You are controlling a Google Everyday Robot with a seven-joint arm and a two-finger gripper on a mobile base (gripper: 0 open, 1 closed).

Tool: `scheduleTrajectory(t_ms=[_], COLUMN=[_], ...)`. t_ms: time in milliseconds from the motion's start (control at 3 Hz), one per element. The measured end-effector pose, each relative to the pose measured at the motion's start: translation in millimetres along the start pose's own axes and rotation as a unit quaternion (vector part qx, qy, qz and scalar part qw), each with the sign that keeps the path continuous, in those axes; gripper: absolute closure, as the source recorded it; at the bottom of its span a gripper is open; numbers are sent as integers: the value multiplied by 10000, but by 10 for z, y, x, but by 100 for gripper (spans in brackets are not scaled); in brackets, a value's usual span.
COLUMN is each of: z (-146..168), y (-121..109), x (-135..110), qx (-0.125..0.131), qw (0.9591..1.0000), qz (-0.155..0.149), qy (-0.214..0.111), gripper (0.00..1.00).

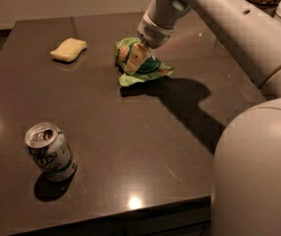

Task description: Move green rice chip bag near 7up can

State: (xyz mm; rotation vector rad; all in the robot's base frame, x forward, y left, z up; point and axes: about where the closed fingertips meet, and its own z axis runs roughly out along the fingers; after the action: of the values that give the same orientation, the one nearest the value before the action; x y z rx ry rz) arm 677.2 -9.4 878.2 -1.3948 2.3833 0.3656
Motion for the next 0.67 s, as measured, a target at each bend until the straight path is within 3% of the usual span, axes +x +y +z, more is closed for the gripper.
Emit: scheduleTrajectory(t_ms=[333, 667], z=[-105, -219], y=[74, 291], x=[28, 97], qx=[-143, -401], qw=[9991, 9940], qz=[-373, -989], qy=[135, 224], gripper=[99, 100])
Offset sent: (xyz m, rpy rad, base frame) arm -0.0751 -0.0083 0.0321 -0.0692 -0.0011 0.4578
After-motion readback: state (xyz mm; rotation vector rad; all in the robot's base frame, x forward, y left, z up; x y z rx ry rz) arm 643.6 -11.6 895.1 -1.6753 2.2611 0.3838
